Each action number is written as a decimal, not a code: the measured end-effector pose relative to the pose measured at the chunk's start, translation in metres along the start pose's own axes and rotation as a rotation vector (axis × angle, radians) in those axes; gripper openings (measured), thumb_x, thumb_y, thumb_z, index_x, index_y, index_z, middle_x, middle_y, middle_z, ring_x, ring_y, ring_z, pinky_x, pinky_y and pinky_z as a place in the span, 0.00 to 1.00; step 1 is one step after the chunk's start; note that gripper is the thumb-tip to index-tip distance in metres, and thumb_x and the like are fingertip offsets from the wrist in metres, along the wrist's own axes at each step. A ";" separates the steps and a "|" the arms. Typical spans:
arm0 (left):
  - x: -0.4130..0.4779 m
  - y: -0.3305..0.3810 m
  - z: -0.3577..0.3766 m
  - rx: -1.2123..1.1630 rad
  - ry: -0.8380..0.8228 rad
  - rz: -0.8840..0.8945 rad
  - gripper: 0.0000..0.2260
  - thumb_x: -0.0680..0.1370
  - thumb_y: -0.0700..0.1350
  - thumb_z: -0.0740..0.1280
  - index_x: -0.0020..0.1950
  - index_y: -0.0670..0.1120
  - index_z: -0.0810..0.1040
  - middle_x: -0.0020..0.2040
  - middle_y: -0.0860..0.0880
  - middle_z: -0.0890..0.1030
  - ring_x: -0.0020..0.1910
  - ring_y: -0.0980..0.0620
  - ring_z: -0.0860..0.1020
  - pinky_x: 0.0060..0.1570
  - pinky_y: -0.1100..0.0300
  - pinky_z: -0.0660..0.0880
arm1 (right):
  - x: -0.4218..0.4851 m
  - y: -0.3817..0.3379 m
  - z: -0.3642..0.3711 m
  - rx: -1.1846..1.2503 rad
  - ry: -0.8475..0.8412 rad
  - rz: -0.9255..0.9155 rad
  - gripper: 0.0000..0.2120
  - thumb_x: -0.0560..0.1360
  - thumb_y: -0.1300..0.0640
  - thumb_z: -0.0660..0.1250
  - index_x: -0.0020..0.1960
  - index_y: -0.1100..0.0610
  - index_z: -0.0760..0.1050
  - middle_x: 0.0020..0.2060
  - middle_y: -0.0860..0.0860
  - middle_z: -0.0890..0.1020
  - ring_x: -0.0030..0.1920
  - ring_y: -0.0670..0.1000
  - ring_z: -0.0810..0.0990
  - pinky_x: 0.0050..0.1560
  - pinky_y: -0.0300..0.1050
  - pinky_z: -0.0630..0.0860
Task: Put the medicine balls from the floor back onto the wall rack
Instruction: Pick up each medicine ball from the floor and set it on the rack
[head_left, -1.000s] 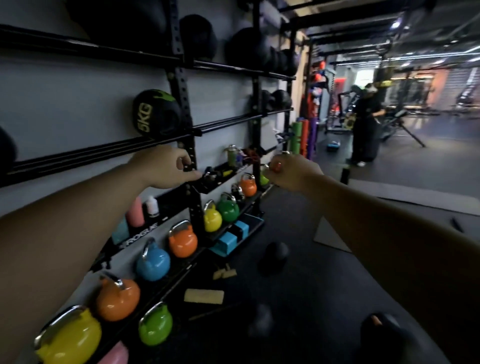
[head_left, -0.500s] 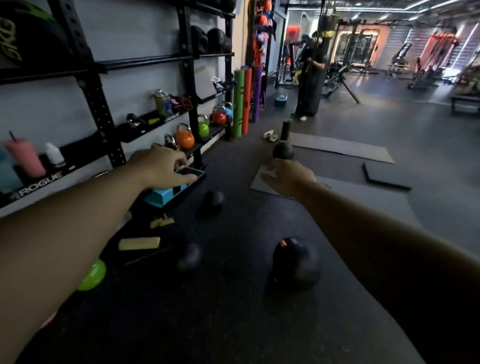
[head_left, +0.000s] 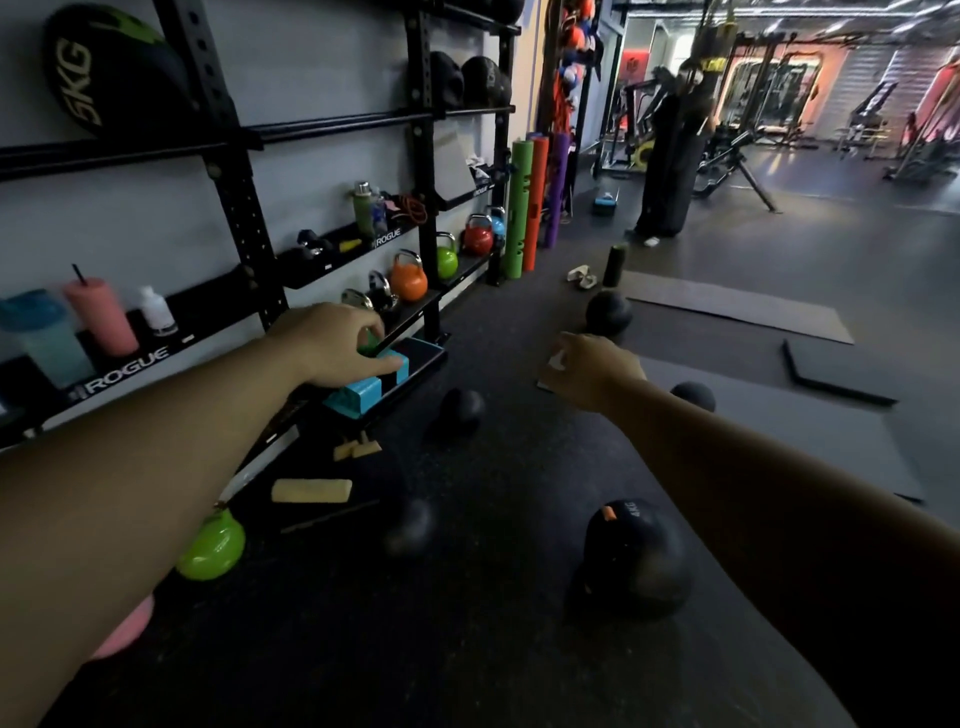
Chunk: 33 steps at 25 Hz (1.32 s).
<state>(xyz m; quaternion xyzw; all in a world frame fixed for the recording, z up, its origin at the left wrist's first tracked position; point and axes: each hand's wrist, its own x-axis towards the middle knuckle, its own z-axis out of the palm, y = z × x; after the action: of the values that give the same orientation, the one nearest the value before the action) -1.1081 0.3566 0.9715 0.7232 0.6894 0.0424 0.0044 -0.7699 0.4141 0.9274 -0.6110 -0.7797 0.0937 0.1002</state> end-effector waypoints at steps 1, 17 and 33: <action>0.012 -0.017 0.007 -0.004 -0.004 -0.007 0.30 0.73 0.76 0.66 0.66 0.58 0.78 0.59 0.57 0.81 0.55 0.52 0.77 0.52 0.53 0.75 | 0.018 -0.009 0.007 -0.014 -0.008 -0.003 0.13 0.78 0.39 0.62 0.56 0.45 0.74 0.49 0.49 0.78 0.47 0.52 0.77 0.47 0.54 0.76; 0.165 -0.213 0.094 -0.110 -0.122 -0.114 0.27 0.74 0.71 0.70 0.64 0.55 0.80 0.55 0.56 0.78 0.52 0.53 0.76 0.42 0.57 0.68 | 0.252 -0.112 0.127 -0.103 -0.153 -0.090 0.19 0.79 0.37 0.59 0.61 0.47 0.76 0.59 0.52 0.81 0.60 0.58 0.79 0.56 0.57 0.75; 0.349 -0.284 0.362 -0.259 -0.405 -0.354 0.40 0.64 0.80 0.58 0.66 0.57 0.78 0.59 0.57 0.77 0.56 0.52 0.75 0.49 0.53 0.70 | 0.517 -0.068 0.416 -0.171 -0.518 -0.301 0.26 0.80 0.34 0.58 0.73 0.47 0.70 0.67 0.54 0.77 0.65 0.60 0.74 0.60 0.58 0.71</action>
<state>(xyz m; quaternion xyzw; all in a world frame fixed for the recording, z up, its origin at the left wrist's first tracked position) -1.3504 0.7381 0.6114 0.5788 0.7788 -0.0165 0.2412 -1.0668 0.8904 0.5665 -0.4507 -0.8660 0.1643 -0.1411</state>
